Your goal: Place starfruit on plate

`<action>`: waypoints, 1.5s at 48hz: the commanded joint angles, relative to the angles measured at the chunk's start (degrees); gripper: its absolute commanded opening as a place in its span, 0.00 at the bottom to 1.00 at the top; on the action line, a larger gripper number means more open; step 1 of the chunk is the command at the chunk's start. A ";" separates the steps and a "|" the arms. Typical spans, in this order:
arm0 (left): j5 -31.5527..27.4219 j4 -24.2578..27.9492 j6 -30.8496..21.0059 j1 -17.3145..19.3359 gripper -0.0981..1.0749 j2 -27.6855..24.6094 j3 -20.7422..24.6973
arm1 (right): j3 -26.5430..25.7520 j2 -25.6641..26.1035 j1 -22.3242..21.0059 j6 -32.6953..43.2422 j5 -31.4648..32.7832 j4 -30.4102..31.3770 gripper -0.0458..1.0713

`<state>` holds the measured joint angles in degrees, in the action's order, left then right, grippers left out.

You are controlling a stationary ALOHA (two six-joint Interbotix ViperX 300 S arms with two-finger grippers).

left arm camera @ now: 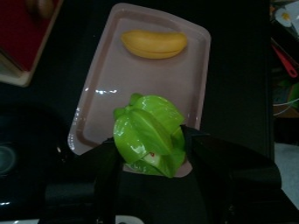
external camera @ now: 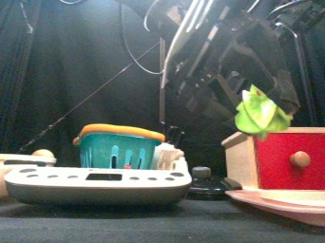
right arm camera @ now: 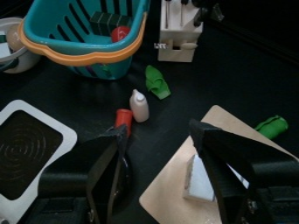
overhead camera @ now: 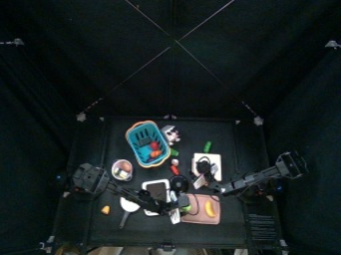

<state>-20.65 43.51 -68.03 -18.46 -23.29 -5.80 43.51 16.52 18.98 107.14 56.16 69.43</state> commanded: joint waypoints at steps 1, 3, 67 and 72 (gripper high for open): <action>0.53 0.00 0.00 0.53 0.67 0.00 2.90 | -0.53 1.49 0.00 0.09 0.18 0.18 0.86; 0.53 -0.09 -0.18 0.62 0.67 -0.44 3.16 | -0.44 1.41 0.09 0.09 0.18 0.18 0.86; 1.14 -1.49 0.00 1.41 0.93 -5.36 6.24 | -0.70 0.79 -0.26 0.09 -0.18 0.35 0.86; 1.14 -1.67 0.00 1.41 0.93 -5.27 6.33 | -0.70 0.79 -0.26 0.09 -0.18 0.35 0.86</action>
<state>-19.69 41.75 -68.03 -17.31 -29.97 -1.32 43.68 16.52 18.72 107.23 55.90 69.43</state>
